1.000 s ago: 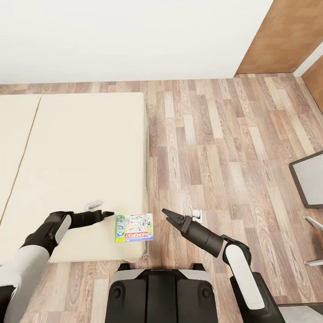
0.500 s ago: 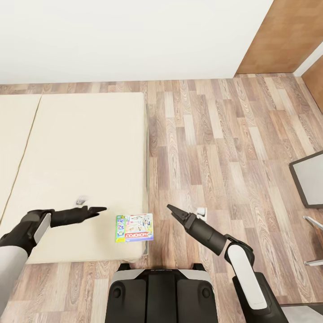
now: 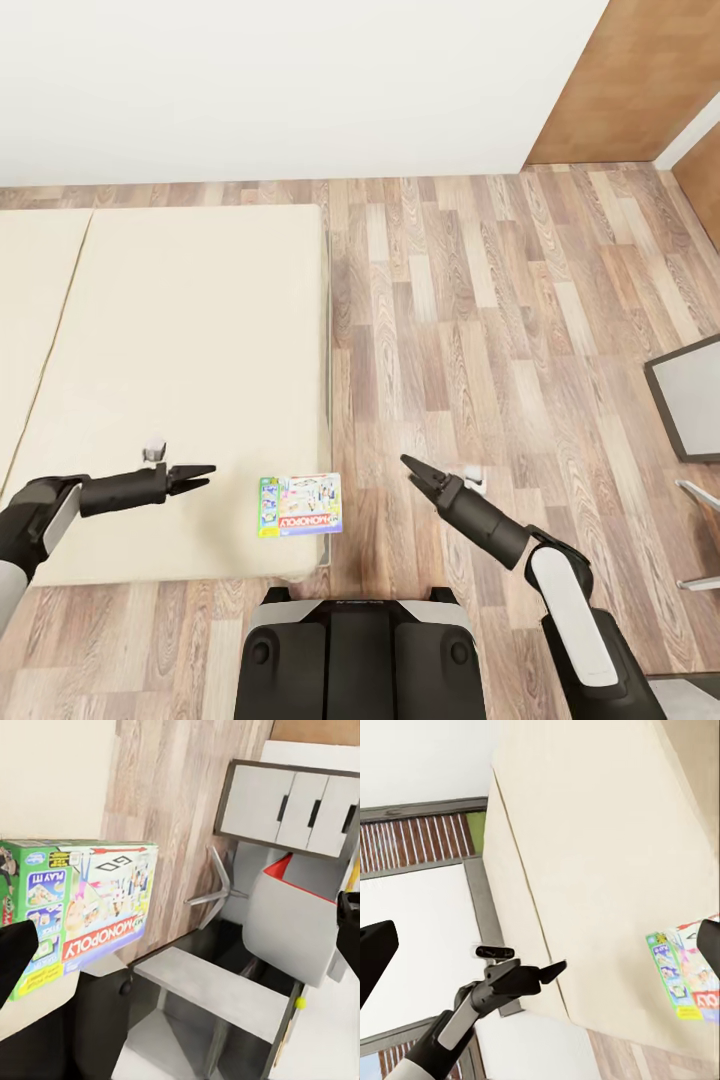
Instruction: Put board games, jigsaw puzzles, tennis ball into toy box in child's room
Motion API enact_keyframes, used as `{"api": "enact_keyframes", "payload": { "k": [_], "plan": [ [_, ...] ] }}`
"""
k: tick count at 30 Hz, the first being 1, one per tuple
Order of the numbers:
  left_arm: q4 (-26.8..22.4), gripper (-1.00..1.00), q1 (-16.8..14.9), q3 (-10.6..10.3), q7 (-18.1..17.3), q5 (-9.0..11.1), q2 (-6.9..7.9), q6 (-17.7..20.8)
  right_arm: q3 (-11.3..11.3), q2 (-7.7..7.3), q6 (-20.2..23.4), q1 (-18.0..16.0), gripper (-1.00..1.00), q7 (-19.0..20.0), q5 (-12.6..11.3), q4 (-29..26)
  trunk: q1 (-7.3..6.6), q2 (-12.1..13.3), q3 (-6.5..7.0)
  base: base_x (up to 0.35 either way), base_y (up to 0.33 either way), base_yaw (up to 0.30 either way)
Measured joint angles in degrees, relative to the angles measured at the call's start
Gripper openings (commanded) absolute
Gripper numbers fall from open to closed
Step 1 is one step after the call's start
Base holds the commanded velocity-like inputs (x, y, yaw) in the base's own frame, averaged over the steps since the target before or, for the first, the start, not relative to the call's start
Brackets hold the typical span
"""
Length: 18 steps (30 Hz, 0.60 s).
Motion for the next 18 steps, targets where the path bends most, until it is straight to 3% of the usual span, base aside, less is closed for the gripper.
{"api": "enact_keyframes", "payload": {
  "k": [3, 9, 18],
  "plan": [
    [1.33, 1.0, 1.06, 0.11, -0.19, 0.16, 0.13, 0.05, -2.09, -1.08, 0.08, 0.76, 1.0, 0.44, 0.07, 1.11, 0.0, 0.0, 0.0, -0.007, 0.0, 0.0],
    [2.09, 1.0, 1.61, 0.19, -0.29, 0.21, 0.75, 2.11, -3.96, -2.82, 0.19, 1.57, 1.0, 0.69, -0.25, 3.33, 0.0, 0.0, 0.0, -0.002, 0.0, 0.0],
    [2.13, 1.0, 1.75, 0.35, -0.25, 0.22, 0.83, 4.13, -4.88, -3.41, 0.14, 1.77, 1.0, 0.77, -0.36, 3.98, 0.0, 0.0, 0.0, 0.0, 0.0, 0.0]
  ]
}}
